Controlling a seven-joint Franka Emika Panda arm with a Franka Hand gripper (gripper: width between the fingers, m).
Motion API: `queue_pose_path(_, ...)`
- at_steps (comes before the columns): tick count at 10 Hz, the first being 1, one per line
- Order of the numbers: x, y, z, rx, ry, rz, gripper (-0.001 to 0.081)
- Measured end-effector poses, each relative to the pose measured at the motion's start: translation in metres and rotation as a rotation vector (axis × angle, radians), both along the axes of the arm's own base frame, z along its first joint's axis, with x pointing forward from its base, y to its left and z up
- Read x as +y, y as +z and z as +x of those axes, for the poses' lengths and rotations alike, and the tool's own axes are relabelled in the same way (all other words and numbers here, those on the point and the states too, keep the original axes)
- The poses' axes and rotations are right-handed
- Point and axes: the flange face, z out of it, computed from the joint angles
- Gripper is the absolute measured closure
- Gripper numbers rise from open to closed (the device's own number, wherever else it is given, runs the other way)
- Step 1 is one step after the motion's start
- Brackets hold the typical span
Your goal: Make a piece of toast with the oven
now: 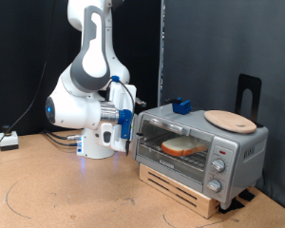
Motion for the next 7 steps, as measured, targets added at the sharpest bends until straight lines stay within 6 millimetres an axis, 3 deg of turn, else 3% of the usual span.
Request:
queue_pose_path(2, 0.008, 0.0, 0.022, -0.005, -0.09, -0.015, -0.0003)
queue_pose_path(4, 0.01, 0.002, 0.024, -0.005, -0.079, -0.004, -0.0003)
queue_pose_path(7, 0.019, 0.011, 0.06, -0.087, -0.102, 0.106, -0.0003)
